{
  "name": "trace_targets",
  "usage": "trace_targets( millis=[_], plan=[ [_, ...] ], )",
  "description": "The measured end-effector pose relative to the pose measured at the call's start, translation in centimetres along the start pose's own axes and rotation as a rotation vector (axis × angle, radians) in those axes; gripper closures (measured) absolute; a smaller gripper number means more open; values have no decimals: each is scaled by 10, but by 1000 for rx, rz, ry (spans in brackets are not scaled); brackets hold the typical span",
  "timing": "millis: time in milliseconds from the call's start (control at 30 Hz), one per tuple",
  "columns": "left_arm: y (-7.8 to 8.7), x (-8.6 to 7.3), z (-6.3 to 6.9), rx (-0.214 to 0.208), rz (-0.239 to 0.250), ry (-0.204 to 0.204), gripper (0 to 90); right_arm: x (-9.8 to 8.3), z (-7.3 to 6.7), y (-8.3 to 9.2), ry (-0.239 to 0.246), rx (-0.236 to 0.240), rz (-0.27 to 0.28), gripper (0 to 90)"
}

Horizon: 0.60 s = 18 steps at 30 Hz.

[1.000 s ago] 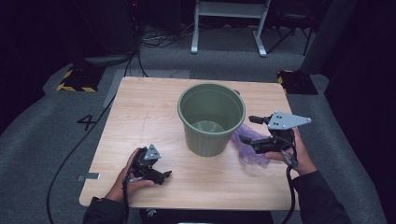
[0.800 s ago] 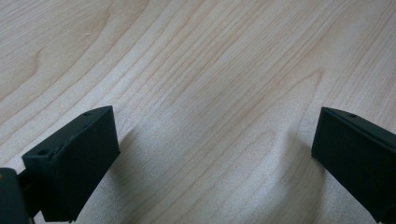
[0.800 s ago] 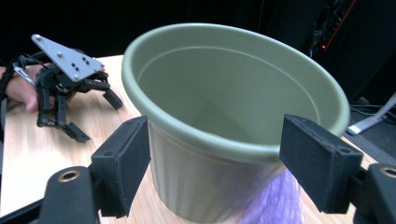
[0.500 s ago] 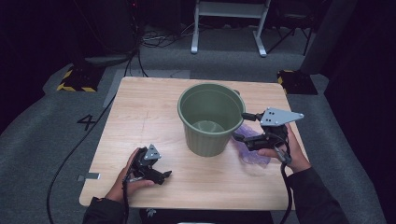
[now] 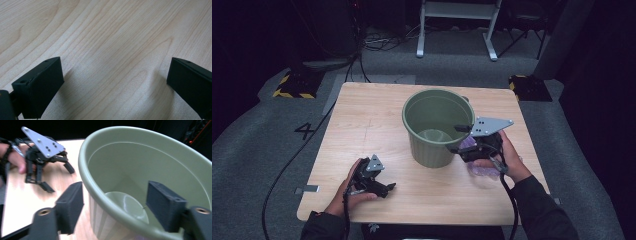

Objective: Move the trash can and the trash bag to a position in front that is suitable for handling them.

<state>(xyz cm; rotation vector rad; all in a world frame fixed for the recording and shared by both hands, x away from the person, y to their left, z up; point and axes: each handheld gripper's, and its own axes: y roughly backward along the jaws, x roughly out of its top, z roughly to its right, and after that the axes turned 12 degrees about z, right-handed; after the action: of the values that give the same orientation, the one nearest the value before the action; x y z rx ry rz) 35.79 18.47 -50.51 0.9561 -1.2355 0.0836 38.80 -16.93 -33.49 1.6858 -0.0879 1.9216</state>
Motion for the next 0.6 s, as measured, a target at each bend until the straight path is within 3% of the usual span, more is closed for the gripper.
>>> trace_targets(
  millis=[233, 600],
  plan=[
    [0, 0, 0, 0, 0, 0, 2, 7, -11, -17, 40, 47, -5, 461],
    [0, 0, 0, 0, 0, 0, 2, 8, -15, -33, 29, 93, -30, 599]
  ],
)
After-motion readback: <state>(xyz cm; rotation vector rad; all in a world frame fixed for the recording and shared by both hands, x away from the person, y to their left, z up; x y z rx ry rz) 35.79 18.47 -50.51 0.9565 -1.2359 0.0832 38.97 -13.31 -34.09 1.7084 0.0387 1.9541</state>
